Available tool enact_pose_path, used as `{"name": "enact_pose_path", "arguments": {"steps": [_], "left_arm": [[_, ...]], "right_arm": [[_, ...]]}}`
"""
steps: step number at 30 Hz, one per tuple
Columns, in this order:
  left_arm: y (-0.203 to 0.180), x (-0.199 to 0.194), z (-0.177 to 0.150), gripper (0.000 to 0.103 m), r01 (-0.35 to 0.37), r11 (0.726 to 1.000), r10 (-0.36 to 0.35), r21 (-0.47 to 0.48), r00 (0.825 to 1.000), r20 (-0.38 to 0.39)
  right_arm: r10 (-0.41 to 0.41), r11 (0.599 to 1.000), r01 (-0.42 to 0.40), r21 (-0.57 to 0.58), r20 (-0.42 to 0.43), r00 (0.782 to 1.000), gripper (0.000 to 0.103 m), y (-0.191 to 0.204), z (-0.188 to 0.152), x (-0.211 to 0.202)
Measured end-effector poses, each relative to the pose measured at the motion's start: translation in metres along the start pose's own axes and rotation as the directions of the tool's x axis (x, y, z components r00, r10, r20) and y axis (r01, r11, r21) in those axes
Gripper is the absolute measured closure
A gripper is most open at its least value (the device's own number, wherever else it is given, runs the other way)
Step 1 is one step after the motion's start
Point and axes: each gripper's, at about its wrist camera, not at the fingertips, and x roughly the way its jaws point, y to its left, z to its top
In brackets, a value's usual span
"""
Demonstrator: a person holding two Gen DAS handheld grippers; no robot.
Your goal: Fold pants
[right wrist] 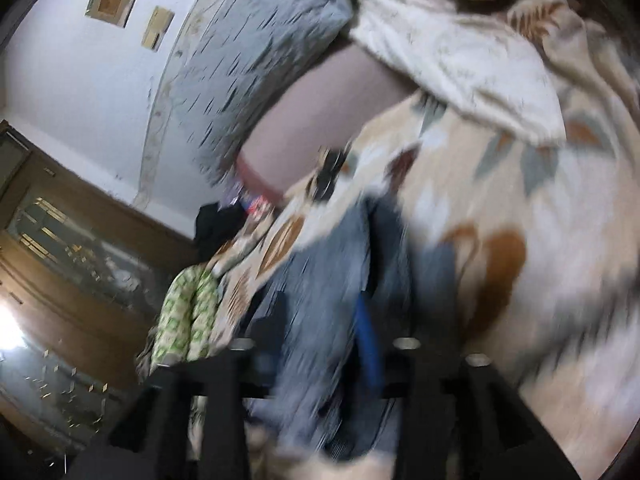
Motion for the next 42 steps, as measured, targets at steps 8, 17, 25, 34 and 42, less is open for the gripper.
{"name": "enact_pose_path", "arguments": {"steps": [8,17,25,34,42], "left_arm": [[0.099,0.029,-0.025,0.092,-0.086,0.974,0.059,-0.207,0.989,-0.134],[0.091,0.073,-0.067,0.092,-0.045,0.979,-0.014,-0.199,0.958,-0.286],[0.064,0.067,-0.054,0.091,0.029,0.989,-0.067,-0.148,0.963,-0.26],[0.049,0.081,-0.056,0.088,0.028,0.993,-0.064,-0.113,0.941,-0.332],[0.055,0.073,-0.037,0.049,0.007,0.987,-0.045,-0.162,0.972,-0.23]], "right_arm": [[-0.03,0.997,0.033,0.068,-0.045,0.999,0.047,0.005,-0.042,0.016],[-0.018,0.998,0.023,0.049,-0.106,0.994,0.055,0.004,-0.046,0.057],[-0.05,0.987,0.066,-0.146,0.112,0.992,0.088,0.037,-0.036,0.002],[-0.349,0.934,0.341,-0.104,-0.074,0.934,0.086,-0.022,-0.045,0.023],[-0.359,0.921,0.369,-0.127,0.091,0.929,0.065,0.005,-0.026,-0.018]]}}
